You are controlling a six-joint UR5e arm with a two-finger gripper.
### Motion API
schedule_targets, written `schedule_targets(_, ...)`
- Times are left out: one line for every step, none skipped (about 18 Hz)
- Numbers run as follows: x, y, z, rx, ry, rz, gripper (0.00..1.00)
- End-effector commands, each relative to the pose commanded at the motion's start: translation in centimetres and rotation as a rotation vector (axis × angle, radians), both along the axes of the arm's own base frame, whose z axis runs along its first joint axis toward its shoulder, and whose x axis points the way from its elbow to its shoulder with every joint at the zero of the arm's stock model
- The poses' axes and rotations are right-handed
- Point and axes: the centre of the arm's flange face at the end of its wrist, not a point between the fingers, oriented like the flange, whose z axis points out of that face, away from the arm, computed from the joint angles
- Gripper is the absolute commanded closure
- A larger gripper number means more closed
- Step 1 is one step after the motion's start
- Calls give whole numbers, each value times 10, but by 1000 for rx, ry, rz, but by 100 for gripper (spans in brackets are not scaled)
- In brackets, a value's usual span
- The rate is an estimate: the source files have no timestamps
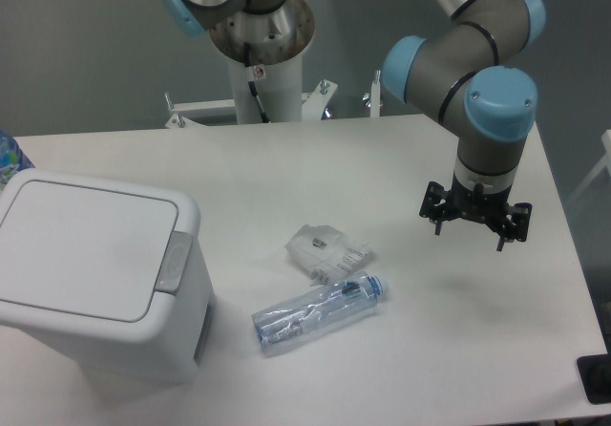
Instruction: Open the trash can
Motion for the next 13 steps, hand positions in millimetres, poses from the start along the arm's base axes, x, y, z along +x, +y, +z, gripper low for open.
schedule_targets(0, 0, 0, 1, 1, 0, 0)
schedule_targets(-1, -1, -1, -2, 1, 0, 0)
schedule_targets(-1, -1, 1, 0, 1, 0, 0)
schedule_targets(-1, -1, 1, 1, -1, 1, 0)
schedule_targets(-1, -1, 2, 7, 0, 3, 0)
schedule_targets(-1, -1, 4, 13, 1, 4, 0)
schedule_targets(2, -1, 8, 31, 4, -3, 0)
schedule_targets(4, 1, 9, 70, 2, -9, 0)
schedule_targets(6, 4, 4, 108, -7, -15, 0)
schedule_targets(10, 4, -2, 129, -8, -15, 0)
schedule_targets(11, 0, -7, 139, 0, -3, 0)
schedule_targets(12, -5, -10, 145, 5, 2, 0)
schedule_targets(14, -5, -7, 152, 6, 1, 0)
